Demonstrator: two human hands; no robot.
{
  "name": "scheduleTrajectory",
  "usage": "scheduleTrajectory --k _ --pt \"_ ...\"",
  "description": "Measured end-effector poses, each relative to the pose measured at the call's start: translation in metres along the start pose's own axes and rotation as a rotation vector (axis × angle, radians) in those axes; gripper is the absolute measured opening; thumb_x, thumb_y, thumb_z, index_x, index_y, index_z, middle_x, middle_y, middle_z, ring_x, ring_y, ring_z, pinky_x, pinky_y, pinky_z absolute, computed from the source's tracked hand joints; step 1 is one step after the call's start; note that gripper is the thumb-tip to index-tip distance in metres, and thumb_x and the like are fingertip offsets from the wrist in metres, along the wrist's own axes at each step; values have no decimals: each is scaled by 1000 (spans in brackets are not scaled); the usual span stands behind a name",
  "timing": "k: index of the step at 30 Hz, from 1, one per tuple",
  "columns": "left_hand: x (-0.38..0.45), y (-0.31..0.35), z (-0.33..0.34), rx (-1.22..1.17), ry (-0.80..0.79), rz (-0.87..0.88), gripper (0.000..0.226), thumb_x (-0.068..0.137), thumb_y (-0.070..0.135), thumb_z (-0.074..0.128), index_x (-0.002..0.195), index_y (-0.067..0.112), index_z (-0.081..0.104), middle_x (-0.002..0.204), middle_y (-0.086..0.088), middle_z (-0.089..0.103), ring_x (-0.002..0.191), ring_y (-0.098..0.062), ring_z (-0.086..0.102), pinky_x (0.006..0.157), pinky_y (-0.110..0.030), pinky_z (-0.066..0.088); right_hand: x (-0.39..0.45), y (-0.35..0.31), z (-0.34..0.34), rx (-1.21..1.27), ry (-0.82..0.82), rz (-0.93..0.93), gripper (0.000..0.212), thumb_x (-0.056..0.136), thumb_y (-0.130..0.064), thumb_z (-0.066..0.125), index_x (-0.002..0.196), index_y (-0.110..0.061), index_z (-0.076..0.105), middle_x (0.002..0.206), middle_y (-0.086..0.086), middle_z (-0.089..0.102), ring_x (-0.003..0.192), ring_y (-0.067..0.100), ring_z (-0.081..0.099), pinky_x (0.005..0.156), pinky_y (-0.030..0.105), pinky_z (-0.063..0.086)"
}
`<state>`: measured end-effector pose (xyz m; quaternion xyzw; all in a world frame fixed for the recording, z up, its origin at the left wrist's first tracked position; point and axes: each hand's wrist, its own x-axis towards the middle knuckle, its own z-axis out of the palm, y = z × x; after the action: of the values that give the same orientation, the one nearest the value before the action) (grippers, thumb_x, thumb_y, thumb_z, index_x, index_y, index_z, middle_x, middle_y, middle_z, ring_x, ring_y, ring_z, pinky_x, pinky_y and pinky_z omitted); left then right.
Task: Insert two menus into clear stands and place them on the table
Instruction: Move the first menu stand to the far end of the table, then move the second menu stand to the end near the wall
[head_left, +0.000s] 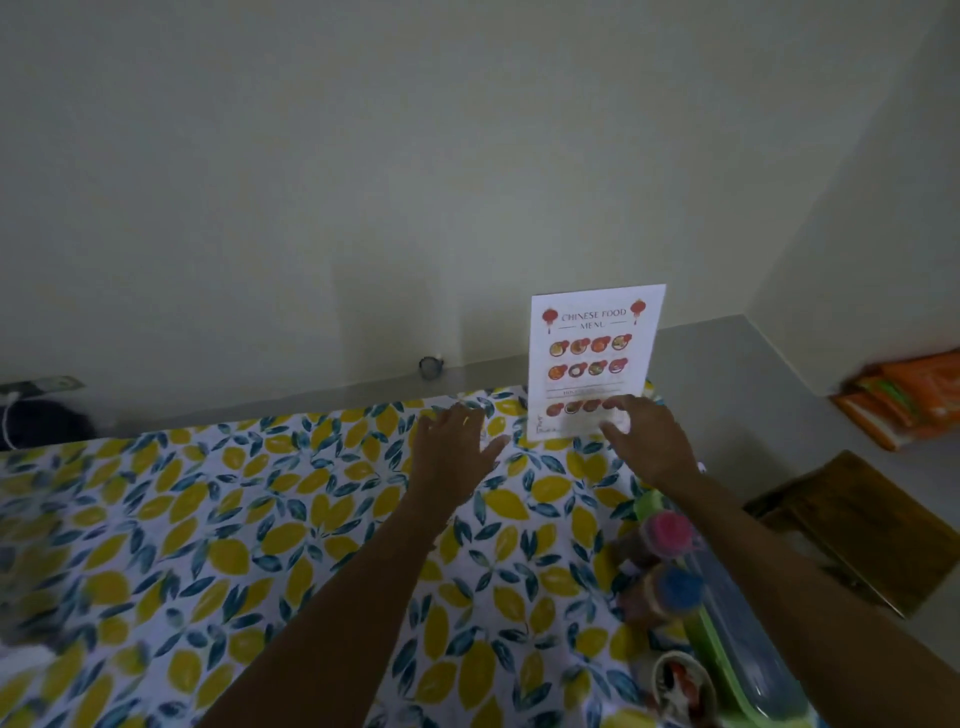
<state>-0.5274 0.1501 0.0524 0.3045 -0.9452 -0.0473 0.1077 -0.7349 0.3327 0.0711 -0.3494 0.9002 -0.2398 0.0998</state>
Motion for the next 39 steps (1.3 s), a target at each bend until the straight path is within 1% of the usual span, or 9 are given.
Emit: scheduleTrajectory --k 3,6,11,17,21,25,30,36,39 --pt "-40 -29 -15 4 -10 -30 65 90 64 40 127 15 59 129 -12 63 116 -34 58 97 -50 44 -36 -37 12 -115 -20 -114 50 84 -34 67 129 -17 55 125 14 64 111 38 59 95 45 50" --pt "-88 -61 -34 -4 -32 -58 70 90 67 35 136 17 51 136 -12 57 123 -34 53 101 -51 41 -77 -86 27 -174 -80 -144 61 86 -37 66 139 -15 46 131 16 59 117 40 53 98 47 46" --pt "-178 -130 -69 47 -43 -111 72 89 70 32 141 22 42 142 -10 51 127 -33 48 102 -50 38 -148 -176 72 -294 -156 -249 65 89 -42 59 145 -15 38 142 15 51 126 39 47 103 46 43" --pt "-294 -225 -104 40 -40 -269 77 84 75 33 139 22 43 139 -10 53 126 -33 49 103 -52 38 -225 -281 150 -339 -259 -406 71 92 -53 51 148 -15 31 149 13 43 136 36 39 111 47 37" --pt "-360 -284 -125 105 -2 -368 76 82 77 34 129 21 52 125 -10 62 114 -34 57 93 -49 43 -264 -341 192 -326 -272 -511 73 91 -57 50 148 -15 33 147 12 46 134 35 42 108 46 40" --pt "-410 -331 -144 113 -11 -475 79 83 78 31 136 20 47 135 -12 56 123 -33 51 99 -52 39 -287 -391 225 -350 -346 -577 78 88 -64 46 147 -16 33 148 12 45 135 35 40 110 47 38" --pt "-450 -383 -149 136 -57 -590 87 81 82 21 138 20 44 138 -11 53 124 -33 49 100 -52 40 -301 -442 260 -359 -394 -638 75 92 -60 45 149 -15 29 150 11 41 137 35 37 111 47 34" --pt "-477 -446 -140 136 -71 -666 85 83 80 26 137 18 46 135 -12 56 122 -34 52 99 -52 42 -296 -496 312 -353 -451 -634 76 90 -61 48 147 -14 32 147 12 45 133 34 42 108 45 39" --pt "-477 -496 -136 129 -119 -746 84 85 77 30 141 15 40 136 -13 54 121 -36 53 99 -51 41 -286 -520 342 -319 -480 -593 77 89 -60 50 147 -13 31 146 14 46 133 35 43 109 47 40"
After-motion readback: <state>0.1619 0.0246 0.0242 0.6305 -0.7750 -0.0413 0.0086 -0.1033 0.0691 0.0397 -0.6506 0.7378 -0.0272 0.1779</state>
